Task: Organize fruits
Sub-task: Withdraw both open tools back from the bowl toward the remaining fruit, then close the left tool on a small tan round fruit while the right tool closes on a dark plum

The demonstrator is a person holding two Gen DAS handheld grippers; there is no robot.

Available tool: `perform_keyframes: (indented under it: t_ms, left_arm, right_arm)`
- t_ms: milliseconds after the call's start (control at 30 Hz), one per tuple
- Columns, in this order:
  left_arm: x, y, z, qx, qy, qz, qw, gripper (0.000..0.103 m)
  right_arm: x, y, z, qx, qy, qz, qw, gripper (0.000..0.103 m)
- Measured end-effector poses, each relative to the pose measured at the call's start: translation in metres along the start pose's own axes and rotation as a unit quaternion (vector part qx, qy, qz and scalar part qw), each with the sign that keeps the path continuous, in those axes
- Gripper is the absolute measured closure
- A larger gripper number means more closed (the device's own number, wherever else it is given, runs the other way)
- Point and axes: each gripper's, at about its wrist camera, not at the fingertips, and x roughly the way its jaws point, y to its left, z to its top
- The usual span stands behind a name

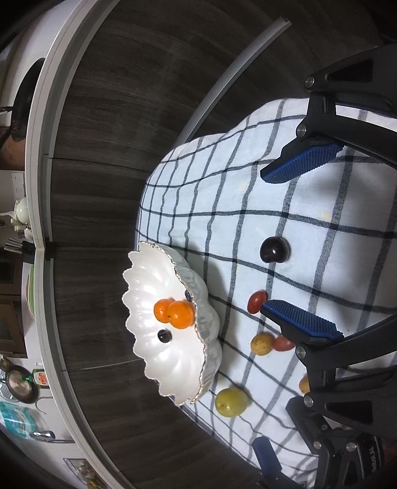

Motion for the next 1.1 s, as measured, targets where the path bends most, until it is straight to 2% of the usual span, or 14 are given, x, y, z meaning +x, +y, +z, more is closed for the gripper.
perform_keyframes:
  t_ms: [133,300,500,567,600,867,1000,1100]
  left_arm:
    - [0.007,-0.001,-0.003,-0.011,0.003,0.01,0.9999,0.029]
    - [0.014,-0.002,-0.008,-0.021,0.013,0.015,0.9996,0.032]
    - [0.022,-0.005,-0.011,-0.032,0.024,0.014,0.9991,0.044]
    - [0.026,-0.007,-0.013,-0.035,0.032,0.013,0.9988,0.045]
    - [0.026,-0.007,-0.014,-0.036,0.033,0.012,0.9987,0.049]
    - [0.029,-0.014,-0.017,-0.038,0.031,0.012,0.9987,0.055]
    - [0.034,-0.012,-0.019,-0.043,0.043,0.007,0.9981,0.067]
    - [0.036,-0.012,-0.02,-0.045,0.046,0.001,0.9979,0.072]
  right_arm:
    - [0.008,0.0,-0.002,-0.01,0.003,0.004,1.0,0.024]
    - [0.018,-0.001,-0.004,-0.02,0.01,0.019,1.0,0.024]
    - [0.029,-0.001,-0.003,-0.035,0.017,0.033,0.999,0.024]
    - [0.033,-0.003,-0.003,-0.032,0.021,0.037,0.999,0.025]
    - [0.035,-0.003,-0.003,-0.031,0.023,0.039,0.998,0.025]
    - [0.048,-0.004,-0.003,-0.028,0.04,0.051,0.998,0.043]
    - [0.054,-0.002,-0.005,-0.031,0.047,0.053,0.997,0.046]
    - [0.057,-0.001,-0.007,-0.032,0.05,0.052,0.997,0.046]
